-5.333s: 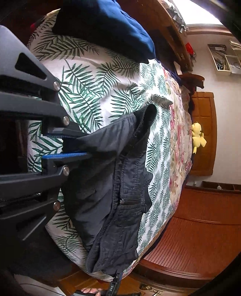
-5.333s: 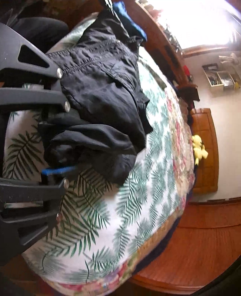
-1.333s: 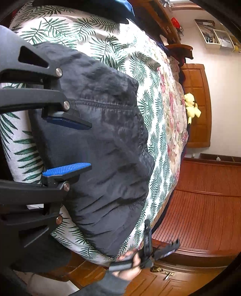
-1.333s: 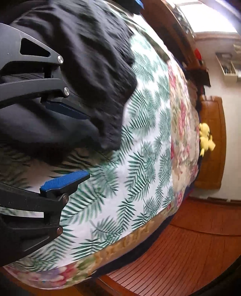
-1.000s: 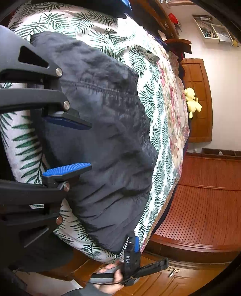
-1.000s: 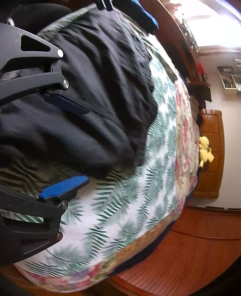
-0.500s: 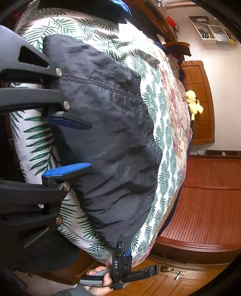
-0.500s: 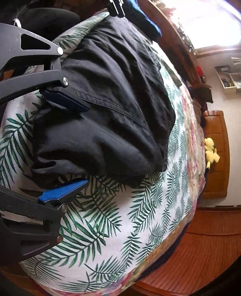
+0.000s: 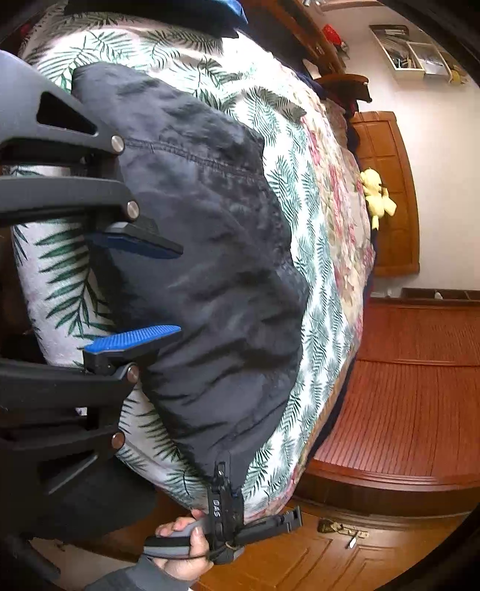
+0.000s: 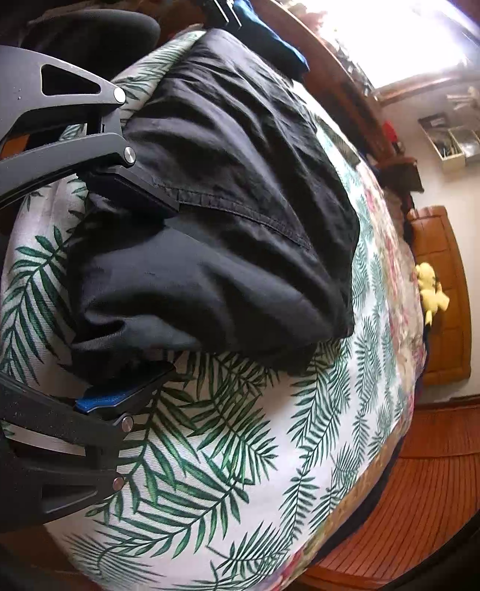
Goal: Fold large clothes
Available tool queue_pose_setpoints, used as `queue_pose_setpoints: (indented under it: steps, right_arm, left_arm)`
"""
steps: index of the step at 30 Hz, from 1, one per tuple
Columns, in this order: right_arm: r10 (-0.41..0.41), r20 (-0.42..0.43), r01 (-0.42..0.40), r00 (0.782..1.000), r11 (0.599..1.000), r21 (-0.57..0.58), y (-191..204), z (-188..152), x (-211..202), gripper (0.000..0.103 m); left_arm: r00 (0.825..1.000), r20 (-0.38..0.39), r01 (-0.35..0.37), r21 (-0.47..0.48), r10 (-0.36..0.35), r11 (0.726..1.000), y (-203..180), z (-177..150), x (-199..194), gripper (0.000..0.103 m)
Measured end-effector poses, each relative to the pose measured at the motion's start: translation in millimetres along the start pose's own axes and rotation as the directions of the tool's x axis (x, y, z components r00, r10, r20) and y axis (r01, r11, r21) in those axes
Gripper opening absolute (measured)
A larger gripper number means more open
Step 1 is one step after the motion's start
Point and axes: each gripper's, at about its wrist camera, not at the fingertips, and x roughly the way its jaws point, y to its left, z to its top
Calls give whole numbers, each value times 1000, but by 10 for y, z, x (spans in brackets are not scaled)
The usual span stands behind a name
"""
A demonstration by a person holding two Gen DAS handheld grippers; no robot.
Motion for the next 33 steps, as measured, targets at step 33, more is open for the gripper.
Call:
queue_pose_setpoints:
  steps: [33]
  right_arm:
    - [149, -16, -144, 989, 976, 163, -55, 50, 60, 42]
  left_arm:
    - [998, -69, 12, -12, -12, 1000, -123, -148, 371, 37]
